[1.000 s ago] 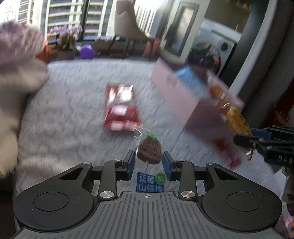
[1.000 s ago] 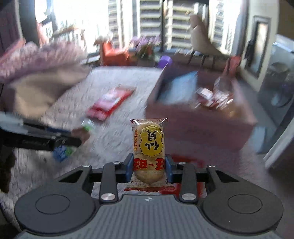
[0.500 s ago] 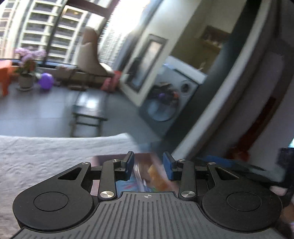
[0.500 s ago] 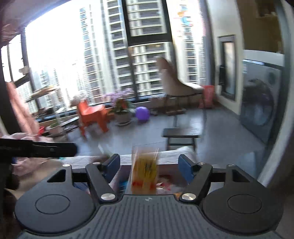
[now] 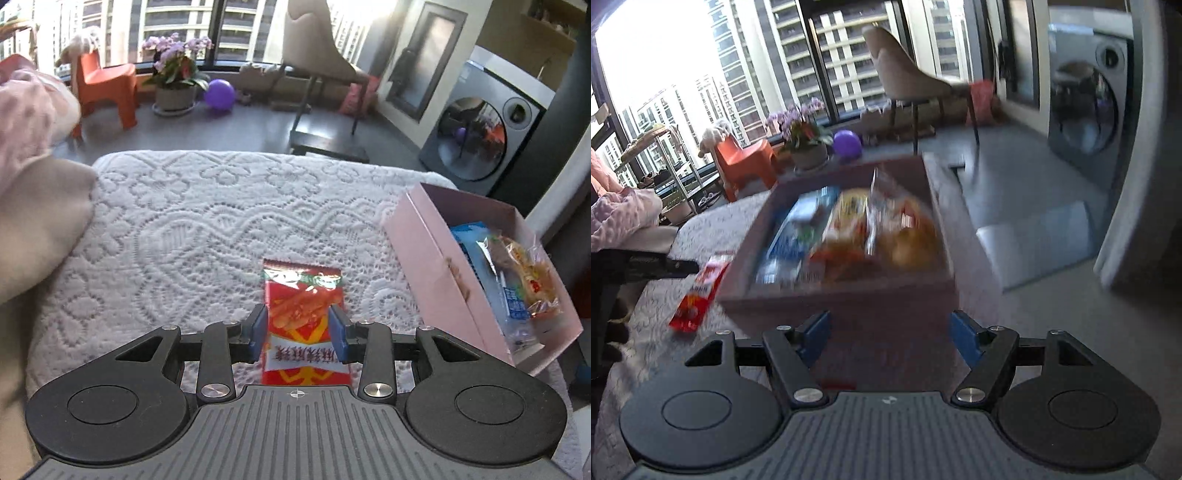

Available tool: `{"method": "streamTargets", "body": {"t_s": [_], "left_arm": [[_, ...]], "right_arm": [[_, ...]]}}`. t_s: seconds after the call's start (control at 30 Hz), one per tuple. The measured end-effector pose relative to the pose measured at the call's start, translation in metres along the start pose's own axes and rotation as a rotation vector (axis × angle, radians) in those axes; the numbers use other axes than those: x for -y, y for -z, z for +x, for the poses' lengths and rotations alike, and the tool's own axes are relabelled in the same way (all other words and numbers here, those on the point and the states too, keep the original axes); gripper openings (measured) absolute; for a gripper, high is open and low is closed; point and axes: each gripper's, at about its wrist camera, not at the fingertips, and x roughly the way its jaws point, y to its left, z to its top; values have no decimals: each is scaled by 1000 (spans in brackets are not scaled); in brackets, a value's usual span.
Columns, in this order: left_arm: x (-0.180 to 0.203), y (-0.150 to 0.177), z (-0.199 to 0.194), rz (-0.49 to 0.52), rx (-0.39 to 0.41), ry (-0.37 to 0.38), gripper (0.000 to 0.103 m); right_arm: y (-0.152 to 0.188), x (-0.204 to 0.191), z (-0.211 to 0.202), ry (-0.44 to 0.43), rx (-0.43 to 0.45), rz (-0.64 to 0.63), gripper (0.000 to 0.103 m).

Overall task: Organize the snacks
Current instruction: 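Grasp the red spicy-strip packet with the left tool while the right tool grasps the small red packet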

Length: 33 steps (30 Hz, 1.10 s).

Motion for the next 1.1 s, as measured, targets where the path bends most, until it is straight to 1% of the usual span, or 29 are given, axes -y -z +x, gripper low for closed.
{"method": "streamTargets", "body": {"t_s": [0.07, 0.17, 0.2, 0.3, 0.37, 0.43, 0.5, 0.57, 0.6, 0.63, 0.7, 0.77, 0.8, 0.87, 0.93, 0.97, 1.0, 1.03, 1.07, 1.1], "left_arm": [[6, 0, 7, 11, -6, -8, 40], [18, 8, 8, 84, 3, -49, 41], [23, 12, 6, 109, -5, -46, 41], [36, 28, -5, 183, -31, -3, 41], [45, 44, -15, 240, -32, 6, 41], [51, 59, -25, 288, -29, 20, 41], [55, 73, -32, 313, -41, 58, 41], [56, 84, -35, 317, -64, 80, 41], [56, 87, -38, 315, -55, 73, 42], [56, 88, -42, 310, -40, 62, 41], [56, 85, -53, 287, 28, 41, 41], [55, 78, -58, 266, 90, -11, 41], [55, 73, -55, 260, 97, -40, 41], [54, 66, -43, 250, 66, -73, 41], [54, 63, -27, 254, 28, -82, 41], [54, 65, -20, 258, 12, -88, 44], [57, 66, -18, 276, 37, -97, 44], [59, 67, -16, 286, 33, -97, 50], [61, 67, -16, 287, 30, -86, 60], [62, 65, -14, 280, 20, -66, 66]], "right_arm": [[11, -3, 3, -13, -28, 10, 71], [29, -10, 6, -18, -69, 1, 71], [34, -12, 8, -17, -82, -3, 71], [46, -17, 14, -16, -106, -12, 72], [51, -19, 13, -3, -93, -23, 73], [55, -25, 13, 12, -83, -45, 76], [58, -31, 12, 26, -72, -65, 82], [63, -40, 15, 48, -53, -102, 86], [66, -43, 16, 56, -38, -119, 89], [68, -45, 17, 63, -18, -124, 91], [73, -45, 18, 67, 18, -114, 96], [75, -45, 19, 70, 41, -110, 97], [75, -45, 20, 69, 40, -110, 97], [74, -42, 17, 66, 42, -107, 97], [74, -42, 17, 67, 43, -107, 97], [74, -41, 18, 66, 43, -106, 97], [74, -42, 18, 66, 43, -106, 97], [74, -42, 18, 66, 43, -106, 97], [74, -42, 18, 67, 43, -106, 97], [74, -42, 18, 67, 43, -106, 98]]}}
